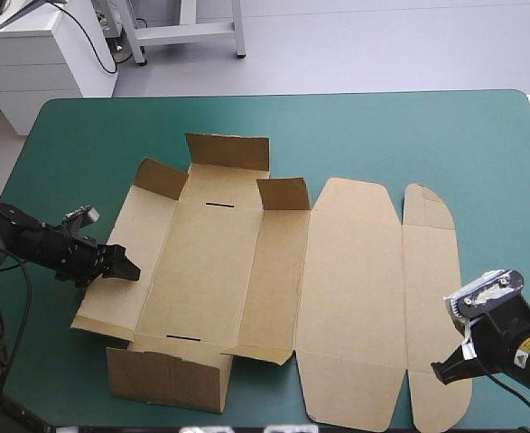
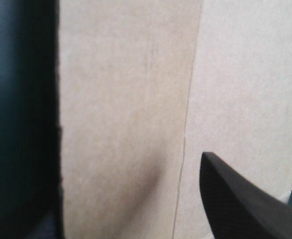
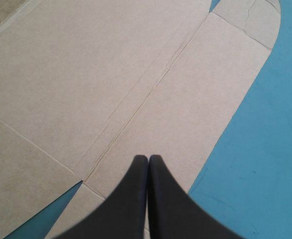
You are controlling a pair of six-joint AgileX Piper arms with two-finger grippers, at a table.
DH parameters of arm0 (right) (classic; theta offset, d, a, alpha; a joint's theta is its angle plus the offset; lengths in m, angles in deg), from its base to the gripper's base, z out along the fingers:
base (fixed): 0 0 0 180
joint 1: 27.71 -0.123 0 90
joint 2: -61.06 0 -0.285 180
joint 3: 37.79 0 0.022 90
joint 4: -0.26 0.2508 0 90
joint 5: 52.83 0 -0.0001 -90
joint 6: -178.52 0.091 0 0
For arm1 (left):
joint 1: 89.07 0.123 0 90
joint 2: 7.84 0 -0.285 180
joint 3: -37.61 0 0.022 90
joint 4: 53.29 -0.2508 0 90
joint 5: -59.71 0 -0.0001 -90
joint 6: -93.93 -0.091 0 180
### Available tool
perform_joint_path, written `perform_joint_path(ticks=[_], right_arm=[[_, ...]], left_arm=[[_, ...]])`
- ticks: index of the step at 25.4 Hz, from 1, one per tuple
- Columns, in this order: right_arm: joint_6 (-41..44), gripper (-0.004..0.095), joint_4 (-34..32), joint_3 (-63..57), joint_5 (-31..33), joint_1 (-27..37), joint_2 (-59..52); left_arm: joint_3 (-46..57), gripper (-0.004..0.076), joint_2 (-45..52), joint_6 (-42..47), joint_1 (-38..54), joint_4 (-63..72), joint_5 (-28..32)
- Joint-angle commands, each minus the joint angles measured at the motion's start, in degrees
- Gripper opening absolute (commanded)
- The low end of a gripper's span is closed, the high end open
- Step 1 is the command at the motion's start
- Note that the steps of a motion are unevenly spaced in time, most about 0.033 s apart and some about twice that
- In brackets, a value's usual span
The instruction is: Fold the box
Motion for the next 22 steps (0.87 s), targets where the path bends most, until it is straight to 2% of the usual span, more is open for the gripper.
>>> perform_joint_path(ticks=[1, 3, 4, 6, 7, 16, 22], right_arm=[[-0.32, -0.0021, 0.08, 1.42, -2.72, 0.48, 0.22], [-0.32, -0.0021, 0.08, 1.42, -2.72, 0.48, 0.22], [-0.32, -0.0021, 0.08, 1.42, -2.72, 0.48, 0.22], [-0.32, -0.0021, 0.18, 1.42, -2.72, 0.48, 0.22], [-0.32, -0.0021, 0.18, 1.42, -2.72, 0.48, 0.22], [-0.32, -0.0021, 0.18, 1.42, -2.72, 0.48, 0.22], [-0.32, -0.0021, 0.18, 1.42, -2.72, 0.48, 0.22]], left_arm=[[-0.71, 0.0388, 1.42, 0.90, -1.53, 2.17, -5.50], [-0.71, 0.0278, 1.42, 2.66, -1.53, 1.88, -5.50], [-0.71, 0.0181, 1.42, 3.14, -1.53, 1.24, -5.50], [-0.71, 0.0041, 1.42, 3.51, -1.53, 1.29, -5.50], [-0.71, 0.0002, 1.42, 3.51, -1.53, 1.89, -5.50], [-2.05, -0.0006, 5.93, -0.62, -5.77, 9.60, -5.50], [-10.08, -0.0008, 10.19, -0.48, -11.77, 7.81, -5.50]])
